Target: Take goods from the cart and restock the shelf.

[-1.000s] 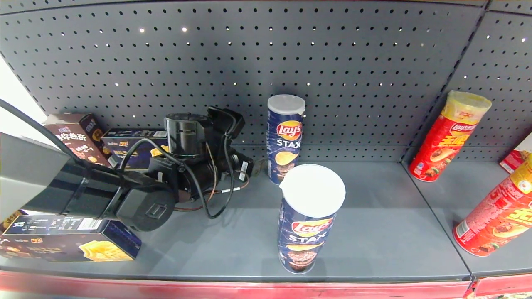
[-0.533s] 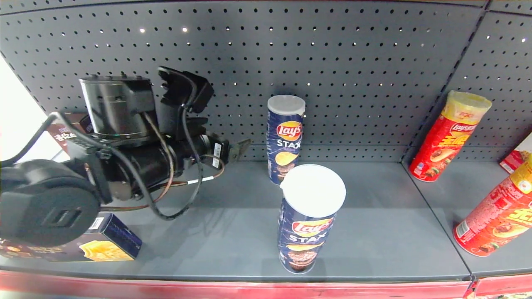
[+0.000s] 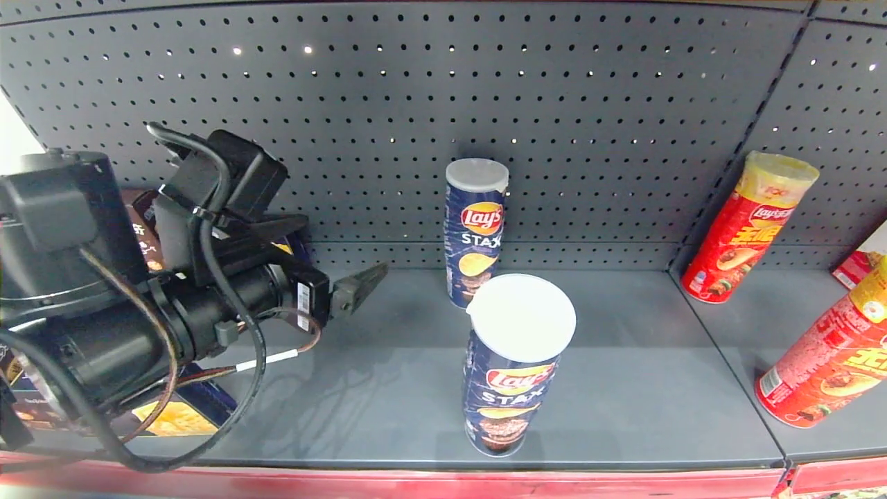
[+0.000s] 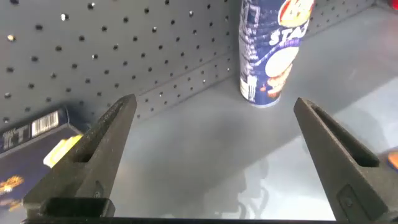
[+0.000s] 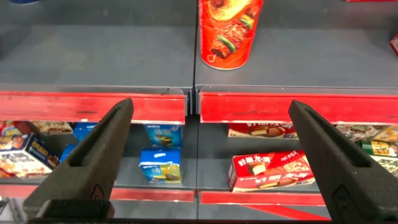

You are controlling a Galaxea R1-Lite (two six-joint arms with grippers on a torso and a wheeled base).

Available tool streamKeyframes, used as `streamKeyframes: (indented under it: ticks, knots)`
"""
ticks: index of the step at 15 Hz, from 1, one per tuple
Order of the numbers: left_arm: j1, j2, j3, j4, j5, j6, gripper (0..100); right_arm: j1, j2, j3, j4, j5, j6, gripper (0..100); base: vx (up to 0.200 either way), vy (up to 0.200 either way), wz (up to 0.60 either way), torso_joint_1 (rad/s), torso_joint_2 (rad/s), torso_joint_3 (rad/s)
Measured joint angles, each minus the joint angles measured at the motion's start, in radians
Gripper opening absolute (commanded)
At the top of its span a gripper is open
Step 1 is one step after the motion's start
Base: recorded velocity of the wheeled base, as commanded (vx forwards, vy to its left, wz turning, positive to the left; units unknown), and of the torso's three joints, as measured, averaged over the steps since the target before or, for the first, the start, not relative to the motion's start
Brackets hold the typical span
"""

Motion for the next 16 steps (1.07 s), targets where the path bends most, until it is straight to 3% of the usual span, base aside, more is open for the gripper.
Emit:
streamKeyframes:
  ticks: [2,4,8,10,12,16]
  knots:
    - [0.02,-0.03,0.028,0.005,-0.004,-0.002,100,0.0,0.02,-0.056,0.005,0.0,0.045,100,0.0,0.0,0.0,0.0,0.0,0.0]
    - [0.037,-0.049,0.051,0.001,-0.007,-0.003,100,0.009,0.119,-0.198,0.019,0.063,0.062,100,0.0,0.0,0.0,0.0,0.0,0.0]
    - [0.057,-0.057,0.06,-0.004,-0.005,-0.003,100,0.064,0.362,-0.365,0.036,0.216,-0.046,100,0.0,0.0,0.0,0.0,0.0,0.0]
    - [0.066,-0.054,0.059,-0.008,-0.005,0.001,100,0.157,0.505,-0.404,0.038,0.251,-0.131,100,0.0,0.0,0.0,0.0,0.0,0.0]
    - [0.072,-0.051,0.061,-0.007,-0.006,0.002,100,0.313,0.647,-0.425,0.025,0.236,-0.172,100,0.0,0.0,0.0,0.0,0.0,0.0]
    - [0.089,-0.046,0.065,-0.006,-0.007,0.002,100,0.524,0.903,-0.441,-0.123,0.171,-0.19,100,0.0,0.0,0.0,0.0,0.0,0.0]
